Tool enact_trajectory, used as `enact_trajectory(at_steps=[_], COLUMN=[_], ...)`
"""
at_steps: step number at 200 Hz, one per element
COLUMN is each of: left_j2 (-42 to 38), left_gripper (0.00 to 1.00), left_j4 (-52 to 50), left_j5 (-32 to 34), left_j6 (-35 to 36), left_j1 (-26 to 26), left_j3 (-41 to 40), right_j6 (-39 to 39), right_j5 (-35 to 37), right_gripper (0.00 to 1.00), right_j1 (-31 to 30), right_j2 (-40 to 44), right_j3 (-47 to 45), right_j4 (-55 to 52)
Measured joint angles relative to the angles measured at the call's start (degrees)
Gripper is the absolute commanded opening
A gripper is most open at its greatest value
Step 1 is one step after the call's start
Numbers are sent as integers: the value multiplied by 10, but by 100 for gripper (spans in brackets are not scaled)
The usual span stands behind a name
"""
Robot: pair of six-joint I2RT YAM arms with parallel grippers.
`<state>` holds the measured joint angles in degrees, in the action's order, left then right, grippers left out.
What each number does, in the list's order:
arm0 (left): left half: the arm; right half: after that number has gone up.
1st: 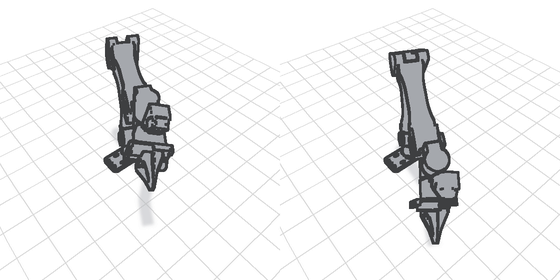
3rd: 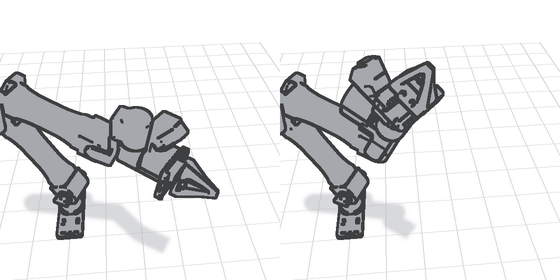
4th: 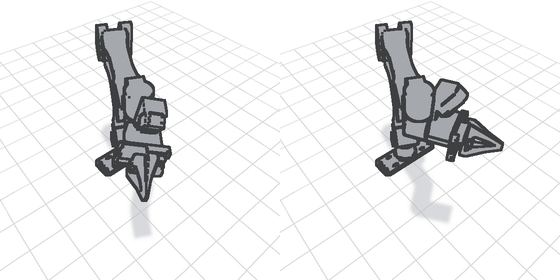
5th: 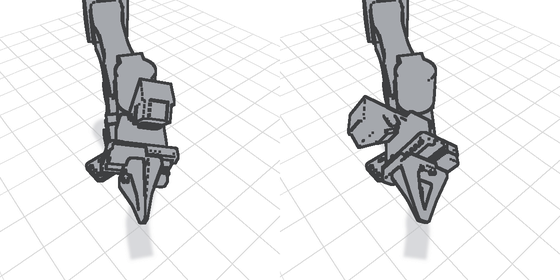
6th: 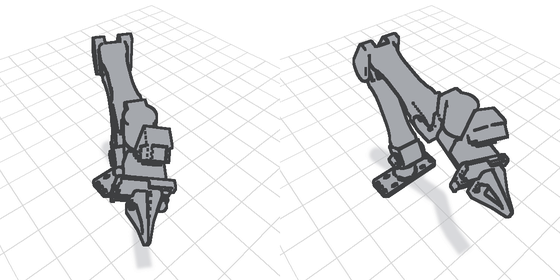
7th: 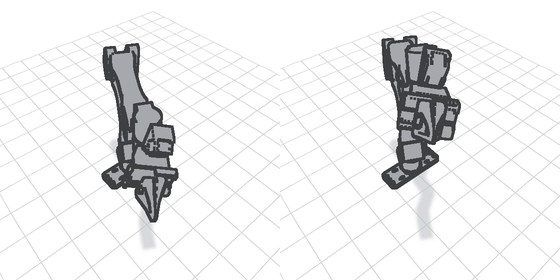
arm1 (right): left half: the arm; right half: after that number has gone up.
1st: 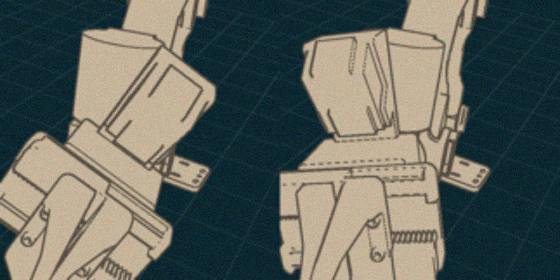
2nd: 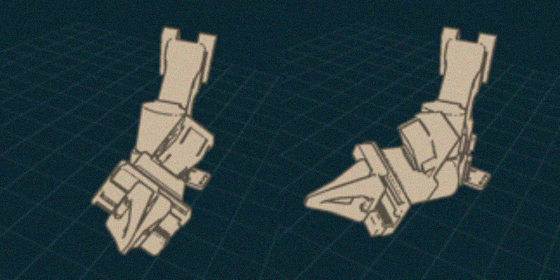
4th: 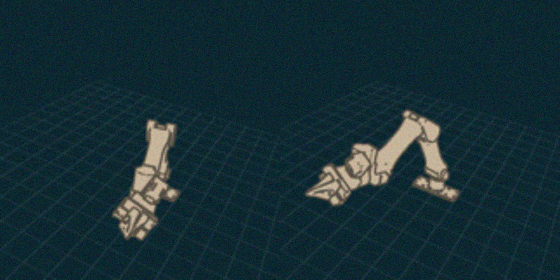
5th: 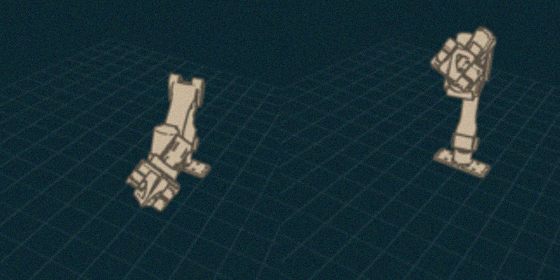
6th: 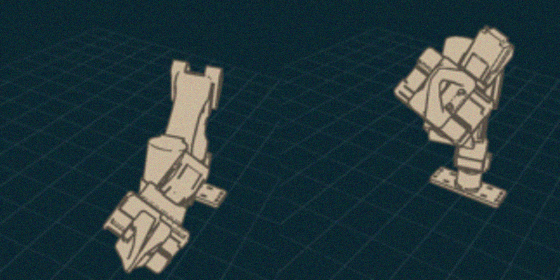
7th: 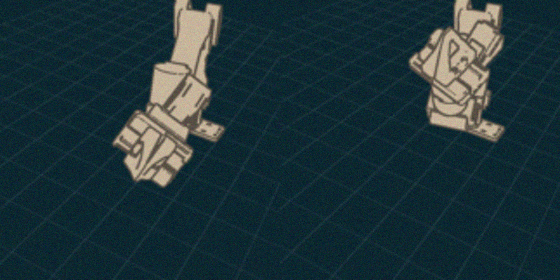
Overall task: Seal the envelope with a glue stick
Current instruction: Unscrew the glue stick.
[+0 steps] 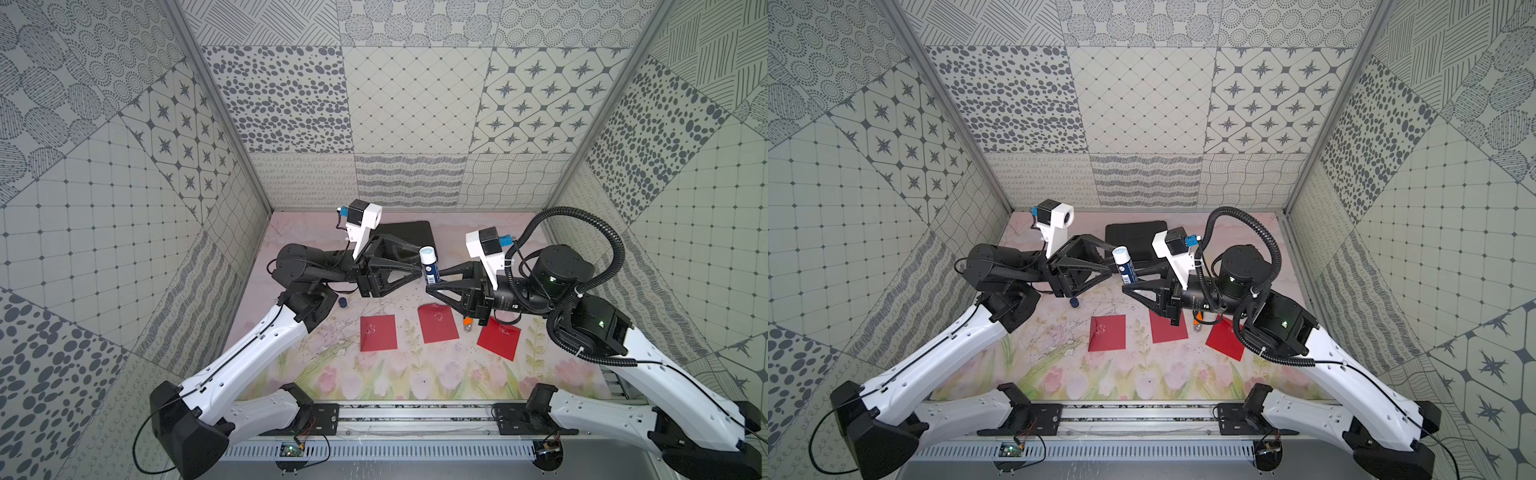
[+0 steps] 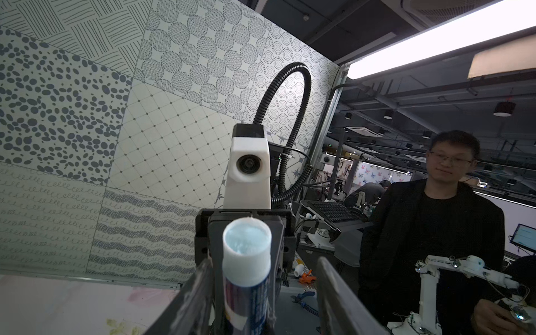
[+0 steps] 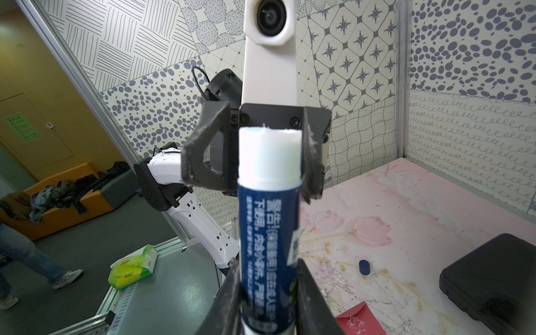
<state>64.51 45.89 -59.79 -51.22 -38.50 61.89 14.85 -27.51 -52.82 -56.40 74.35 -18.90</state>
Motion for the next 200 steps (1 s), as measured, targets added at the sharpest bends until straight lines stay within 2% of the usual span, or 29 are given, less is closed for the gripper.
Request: enact_trajectory(at_steps=[94,200], left_j2=[22,31], left_gripper=[46,26], left_j4=[-4,-4], left_j5=[-12,-13], left_j6=[22,30], left_j1=[-29,-37], left_j3=[20,25], right_j6=[7,13], right_j5=[-14,-19], right_gripper=[0,0], right_j1=[0,-3], right_j2=[-10,-10], right_j3=[10,10], right_j4=[10,16])
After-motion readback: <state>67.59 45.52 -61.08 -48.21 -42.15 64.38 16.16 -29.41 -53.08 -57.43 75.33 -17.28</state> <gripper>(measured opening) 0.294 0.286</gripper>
